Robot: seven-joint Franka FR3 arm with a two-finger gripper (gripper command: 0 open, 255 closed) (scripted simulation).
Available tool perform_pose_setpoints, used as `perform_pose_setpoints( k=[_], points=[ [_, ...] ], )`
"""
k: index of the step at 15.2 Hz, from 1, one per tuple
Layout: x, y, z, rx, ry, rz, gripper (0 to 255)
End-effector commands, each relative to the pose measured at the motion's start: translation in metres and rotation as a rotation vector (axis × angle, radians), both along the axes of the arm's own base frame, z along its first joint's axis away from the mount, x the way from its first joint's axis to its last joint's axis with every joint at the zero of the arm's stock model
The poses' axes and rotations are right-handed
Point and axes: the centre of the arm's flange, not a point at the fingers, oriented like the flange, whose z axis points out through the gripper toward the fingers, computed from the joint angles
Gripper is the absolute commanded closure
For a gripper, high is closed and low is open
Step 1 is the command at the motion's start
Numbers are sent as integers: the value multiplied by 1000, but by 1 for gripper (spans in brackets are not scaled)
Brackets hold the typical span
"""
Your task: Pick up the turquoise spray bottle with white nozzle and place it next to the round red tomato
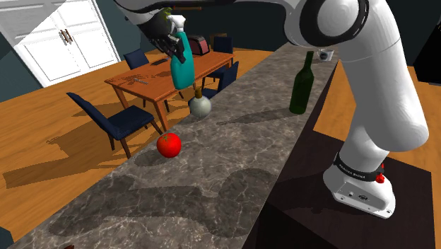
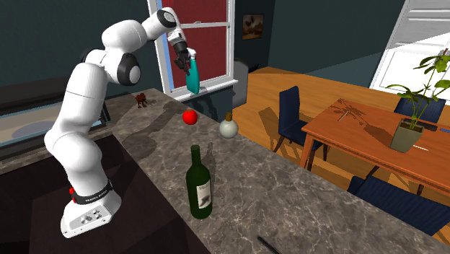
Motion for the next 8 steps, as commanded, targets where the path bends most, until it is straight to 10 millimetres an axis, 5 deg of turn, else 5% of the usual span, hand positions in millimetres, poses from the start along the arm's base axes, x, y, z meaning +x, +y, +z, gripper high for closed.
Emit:
perform_pose_setpoints(
  k=[1,8],
  points=[
    [0,0,-11,0,-1,0,255],
    [0,0,-48,0,-1,0,255]
  ],
)
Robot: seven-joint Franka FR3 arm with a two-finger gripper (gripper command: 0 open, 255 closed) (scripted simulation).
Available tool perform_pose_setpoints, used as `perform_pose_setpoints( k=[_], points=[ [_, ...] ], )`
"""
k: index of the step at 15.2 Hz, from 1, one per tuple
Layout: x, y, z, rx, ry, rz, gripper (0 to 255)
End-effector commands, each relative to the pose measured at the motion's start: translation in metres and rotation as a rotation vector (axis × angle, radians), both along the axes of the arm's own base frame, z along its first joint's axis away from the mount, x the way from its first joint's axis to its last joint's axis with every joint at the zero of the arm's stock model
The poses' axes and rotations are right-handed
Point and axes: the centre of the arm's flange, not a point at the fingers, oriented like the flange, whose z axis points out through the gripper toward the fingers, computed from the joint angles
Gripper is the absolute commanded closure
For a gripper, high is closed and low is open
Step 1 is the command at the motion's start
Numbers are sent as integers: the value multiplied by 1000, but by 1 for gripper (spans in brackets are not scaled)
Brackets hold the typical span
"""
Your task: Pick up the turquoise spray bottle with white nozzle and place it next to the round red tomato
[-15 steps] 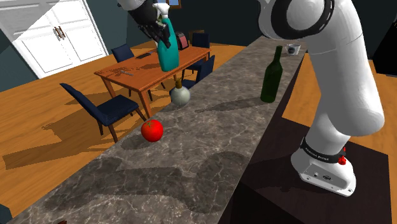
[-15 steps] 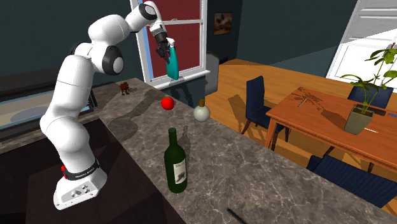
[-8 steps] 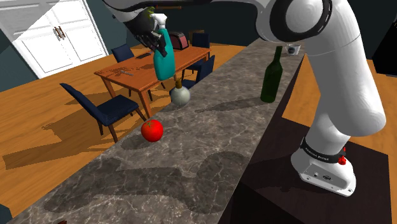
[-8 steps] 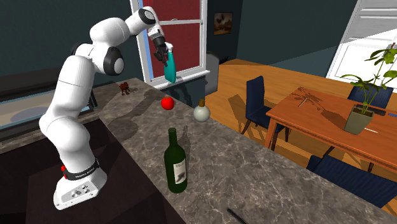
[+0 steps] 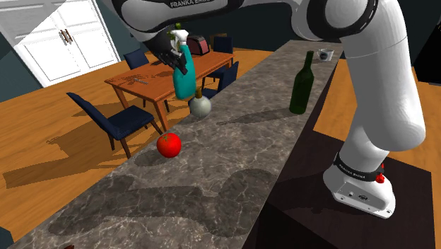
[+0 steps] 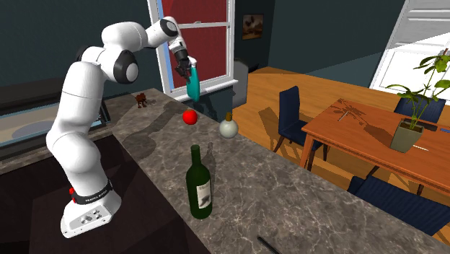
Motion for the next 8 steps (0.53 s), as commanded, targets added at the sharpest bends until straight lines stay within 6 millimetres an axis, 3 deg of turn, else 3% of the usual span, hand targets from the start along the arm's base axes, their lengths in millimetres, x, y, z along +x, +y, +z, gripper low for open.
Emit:
perform_pose_setpoints(
  k=[1,8],
  points=[
    [0,-1,-11,0,0,0,255],
    [0,-1,-48,0,0,0,255]
  ],
)
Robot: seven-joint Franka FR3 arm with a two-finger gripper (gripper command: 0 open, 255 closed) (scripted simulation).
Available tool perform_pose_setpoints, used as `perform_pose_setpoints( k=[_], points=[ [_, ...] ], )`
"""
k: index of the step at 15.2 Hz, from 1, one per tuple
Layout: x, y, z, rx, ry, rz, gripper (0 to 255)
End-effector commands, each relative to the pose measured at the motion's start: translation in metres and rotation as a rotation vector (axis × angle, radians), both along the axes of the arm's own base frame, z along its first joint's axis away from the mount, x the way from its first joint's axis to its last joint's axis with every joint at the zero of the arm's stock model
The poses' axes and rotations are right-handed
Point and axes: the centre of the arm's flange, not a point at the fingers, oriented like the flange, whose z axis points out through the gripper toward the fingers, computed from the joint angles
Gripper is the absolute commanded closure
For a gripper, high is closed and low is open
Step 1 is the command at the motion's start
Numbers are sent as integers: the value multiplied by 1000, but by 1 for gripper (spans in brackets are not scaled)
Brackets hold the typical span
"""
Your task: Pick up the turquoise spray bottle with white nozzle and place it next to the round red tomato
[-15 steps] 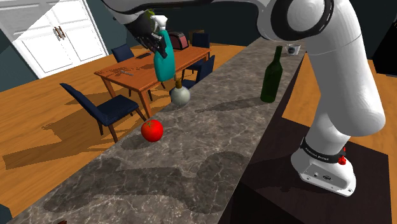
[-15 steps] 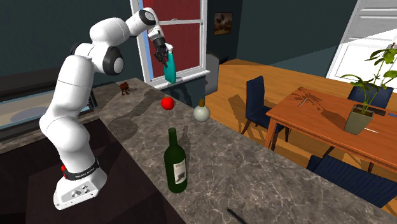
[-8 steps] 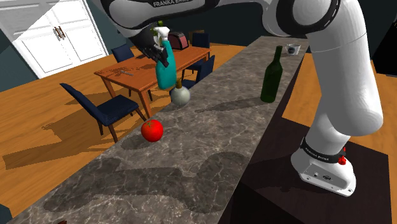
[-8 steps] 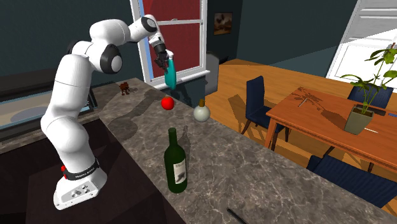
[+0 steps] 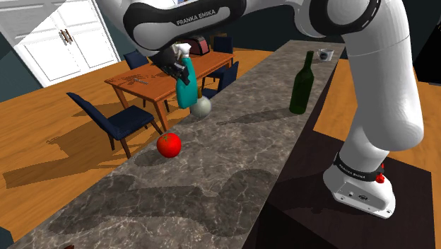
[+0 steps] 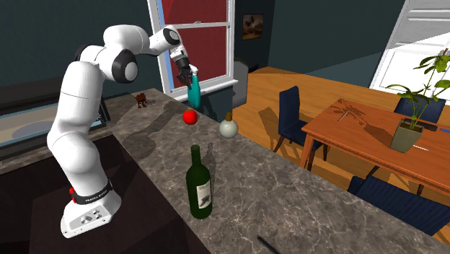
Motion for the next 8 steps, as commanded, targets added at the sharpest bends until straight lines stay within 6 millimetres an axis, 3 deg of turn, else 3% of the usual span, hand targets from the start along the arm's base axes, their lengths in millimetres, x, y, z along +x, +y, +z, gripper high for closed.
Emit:
perform_pose_setpoints(
  k=[1,8],
  points=[
    [-1,0,-11,0,-1,0,255],
    [-1,0,-48,0,-1,0,255]
  ],
)
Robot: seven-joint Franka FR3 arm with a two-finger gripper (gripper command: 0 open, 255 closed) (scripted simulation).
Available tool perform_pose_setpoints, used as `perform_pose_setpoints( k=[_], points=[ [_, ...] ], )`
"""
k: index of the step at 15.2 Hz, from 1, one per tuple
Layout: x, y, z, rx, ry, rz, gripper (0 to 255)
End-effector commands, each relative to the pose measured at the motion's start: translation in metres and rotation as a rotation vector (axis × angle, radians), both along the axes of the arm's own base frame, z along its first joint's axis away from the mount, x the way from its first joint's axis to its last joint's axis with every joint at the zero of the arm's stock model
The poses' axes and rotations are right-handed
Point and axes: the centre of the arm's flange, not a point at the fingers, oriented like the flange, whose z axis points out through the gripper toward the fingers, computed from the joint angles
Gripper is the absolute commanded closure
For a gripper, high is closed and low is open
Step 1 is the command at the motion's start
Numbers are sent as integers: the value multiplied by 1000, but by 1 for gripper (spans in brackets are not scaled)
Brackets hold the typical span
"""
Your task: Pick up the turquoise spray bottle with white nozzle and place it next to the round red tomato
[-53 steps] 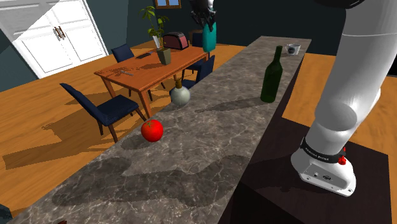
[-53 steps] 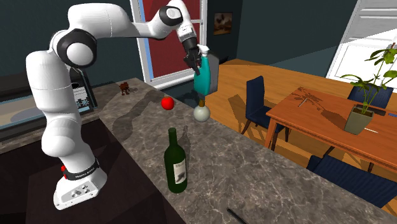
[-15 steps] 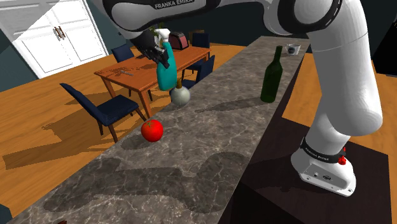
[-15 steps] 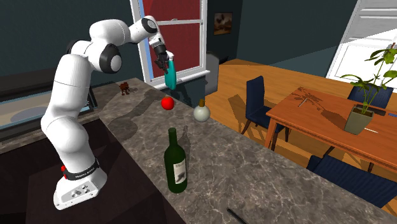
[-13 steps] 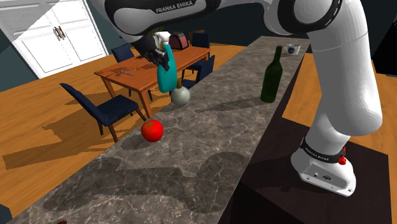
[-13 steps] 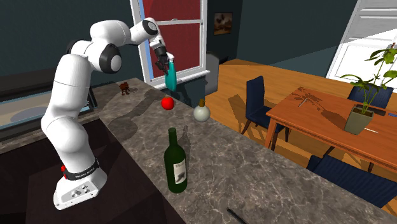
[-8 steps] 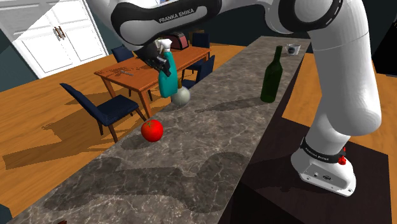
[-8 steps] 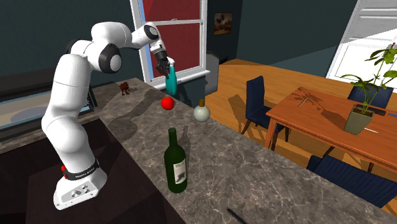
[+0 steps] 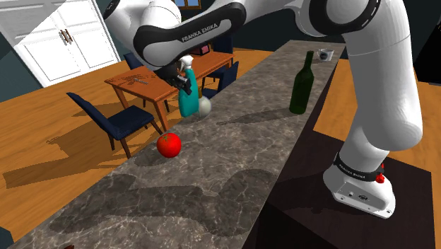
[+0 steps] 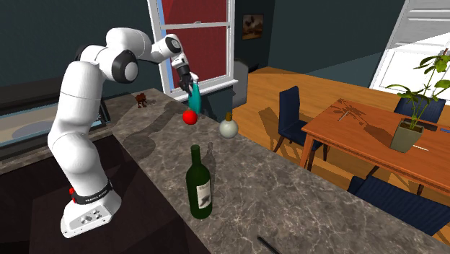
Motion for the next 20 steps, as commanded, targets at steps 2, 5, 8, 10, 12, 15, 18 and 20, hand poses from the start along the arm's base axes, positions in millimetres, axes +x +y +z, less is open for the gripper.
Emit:
perform_pose_setpoints(
  k=[2,5,8,10,12,15,18,20],
  points=[
    [0,0,-16,0,0,0,255],
    [0,0,-31,0,0,0,255],
    [0,0,-47,0,0,0,255],
    [0,0,-58,0,0,0,255],
    [0,0,-68,0,0,0,255],
    [0,0,-84,0,0,0,255],
    [0,0,-100,0,0,0,255],
    [0,0,-111,0,0,0,255]
  ],
)
